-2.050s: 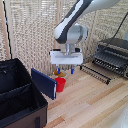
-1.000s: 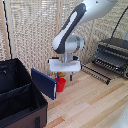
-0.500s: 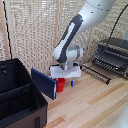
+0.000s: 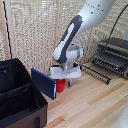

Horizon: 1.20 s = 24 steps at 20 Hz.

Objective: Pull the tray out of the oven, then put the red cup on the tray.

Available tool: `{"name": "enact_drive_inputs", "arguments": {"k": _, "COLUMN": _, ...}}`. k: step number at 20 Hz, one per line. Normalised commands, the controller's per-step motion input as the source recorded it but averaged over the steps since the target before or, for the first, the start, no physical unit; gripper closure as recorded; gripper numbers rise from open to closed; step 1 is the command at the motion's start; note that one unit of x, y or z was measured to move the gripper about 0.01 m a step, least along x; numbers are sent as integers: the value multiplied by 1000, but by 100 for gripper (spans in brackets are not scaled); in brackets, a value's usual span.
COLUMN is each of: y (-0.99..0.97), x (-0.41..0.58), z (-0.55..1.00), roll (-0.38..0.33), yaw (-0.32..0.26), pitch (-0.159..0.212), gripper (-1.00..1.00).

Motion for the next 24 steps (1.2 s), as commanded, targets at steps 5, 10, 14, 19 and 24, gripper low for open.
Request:
{"name": "enact_drive_inputs", "arguments": {"k": 5, "y": -84, "x": 62, "z": 462, "roll": 16, "yaw": -107, "pitch": -72, "gripper": 100}}
{"name": "enact_drive_inputs", "arguments": {"k": 10, "y": -38, "x": 210, "z": 793, "roll": 4, "yaw": -170, "pitch": -50, "gripper": 100}}
{"name": "enact_drive_inputs", "arguments": {"k": 14, "y": -9, "x": 333, "z": 866, "roll": -11, "yaw": -183, "pitch": -5, "gripper": 100}}
{"name": "enact_drive_inputs", "arguments": {"k": 19, "y": -187, "x": 332, "z": 871, "roll": -1, "yaw": -196, "pitch": 3, "gripper": 100}}
{"name": "enact_drive_inputs", "arguments": {"k": 24, "y": -444, "x": 137, "z": 714, "roll": 12, "yaw": -210, "pitch": 5, "gripper": 100}}
